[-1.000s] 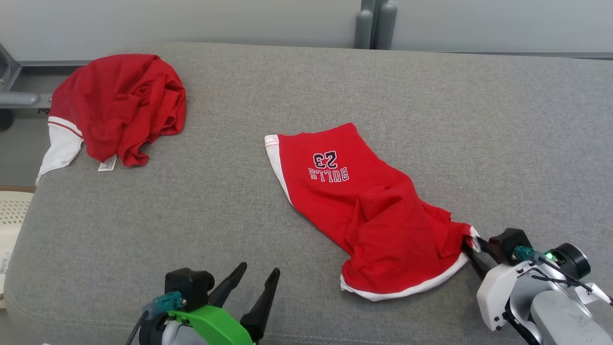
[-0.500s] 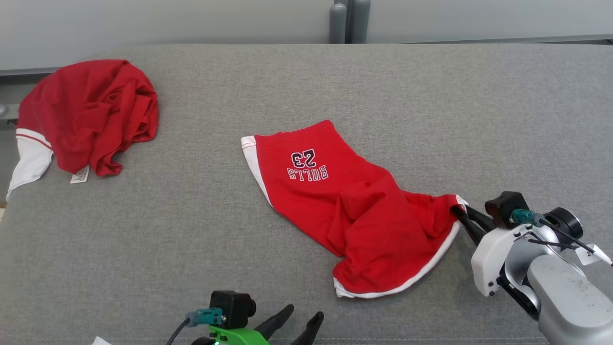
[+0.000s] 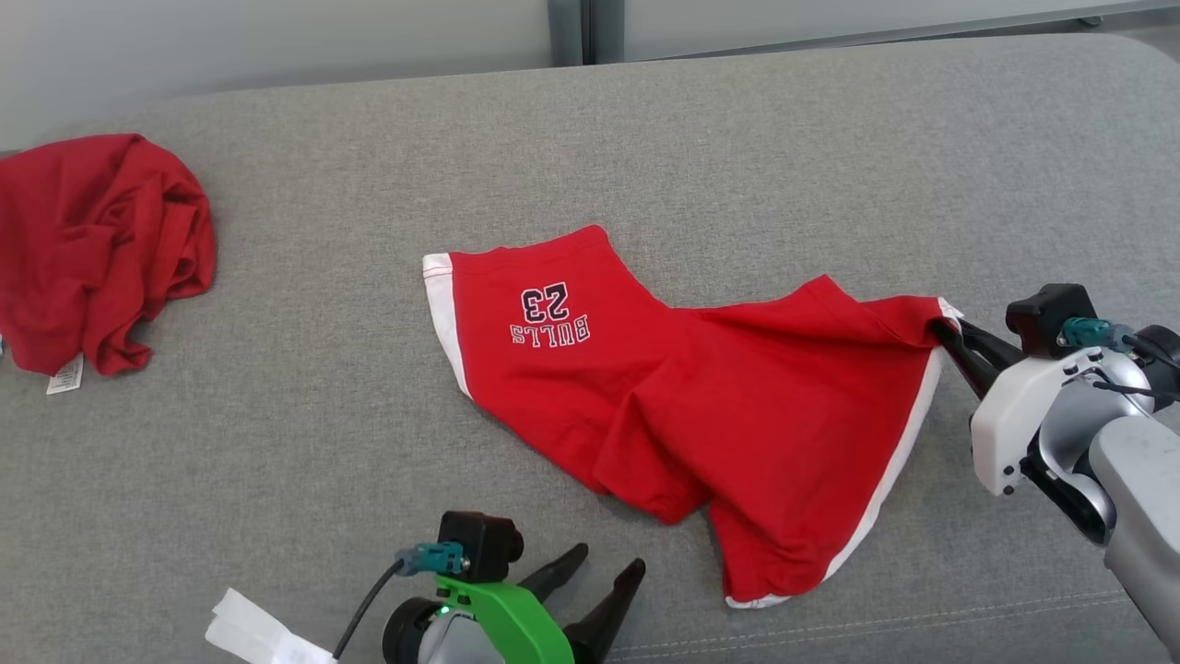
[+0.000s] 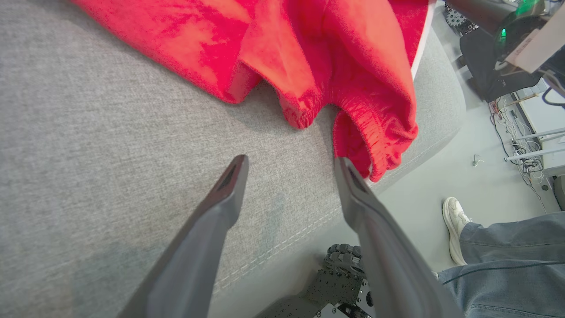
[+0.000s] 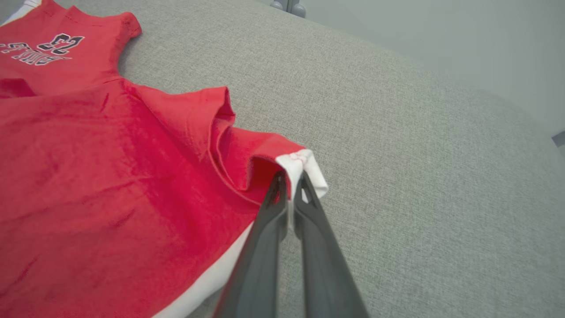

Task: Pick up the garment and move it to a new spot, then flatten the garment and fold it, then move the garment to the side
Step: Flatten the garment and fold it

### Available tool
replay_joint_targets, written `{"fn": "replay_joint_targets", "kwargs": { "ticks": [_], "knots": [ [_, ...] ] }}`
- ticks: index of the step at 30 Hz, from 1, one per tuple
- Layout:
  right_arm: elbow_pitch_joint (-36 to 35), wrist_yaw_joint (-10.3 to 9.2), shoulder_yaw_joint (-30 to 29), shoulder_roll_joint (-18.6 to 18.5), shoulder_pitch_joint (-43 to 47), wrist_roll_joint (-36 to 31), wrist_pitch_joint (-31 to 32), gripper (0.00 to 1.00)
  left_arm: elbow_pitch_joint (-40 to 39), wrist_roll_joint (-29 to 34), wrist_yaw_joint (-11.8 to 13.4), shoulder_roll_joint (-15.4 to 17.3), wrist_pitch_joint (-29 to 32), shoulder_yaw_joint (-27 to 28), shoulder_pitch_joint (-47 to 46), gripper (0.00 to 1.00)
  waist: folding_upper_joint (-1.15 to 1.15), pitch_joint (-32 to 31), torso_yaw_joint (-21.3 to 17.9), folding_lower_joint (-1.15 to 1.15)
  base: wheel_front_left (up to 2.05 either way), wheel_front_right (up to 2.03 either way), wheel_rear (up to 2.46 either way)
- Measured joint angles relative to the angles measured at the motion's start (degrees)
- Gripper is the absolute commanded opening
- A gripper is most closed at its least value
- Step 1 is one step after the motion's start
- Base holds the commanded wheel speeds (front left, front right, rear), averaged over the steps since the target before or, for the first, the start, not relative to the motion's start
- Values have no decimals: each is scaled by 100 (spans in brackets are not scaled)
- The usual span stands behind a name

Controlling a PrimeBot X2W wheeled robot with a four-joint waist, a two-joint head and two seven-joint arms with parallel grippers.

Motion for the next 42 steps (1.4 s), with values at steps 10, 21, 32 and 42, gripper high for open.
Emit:
{"fn": "replay_joint_targets", "kwargs": {
  "ticks": [10,21,32,42],
  "knots": [
    [-236,0,112,-130,-103,279,103,0,453,-15,-180,-181,100,-436,-166,100,0,213,-82,0,0,0,0],
    [-442,0,302,-200,-358,413,148,0,873,-43,-346,-271,237,-837,-476,100,0,410,-124,0,0,0,0],
    [-539,0,469,-167,-505,609,172,0,895,-135,-400,-280,129,-1148,-874,100,0,585,-305,0,0,0,0],
    [-570,0,654,-58,-698,661,160,0,824,-504,-447,-280,126,-1628,-1048,100,0,640,-486,0,0,0,0]
  ]
}}
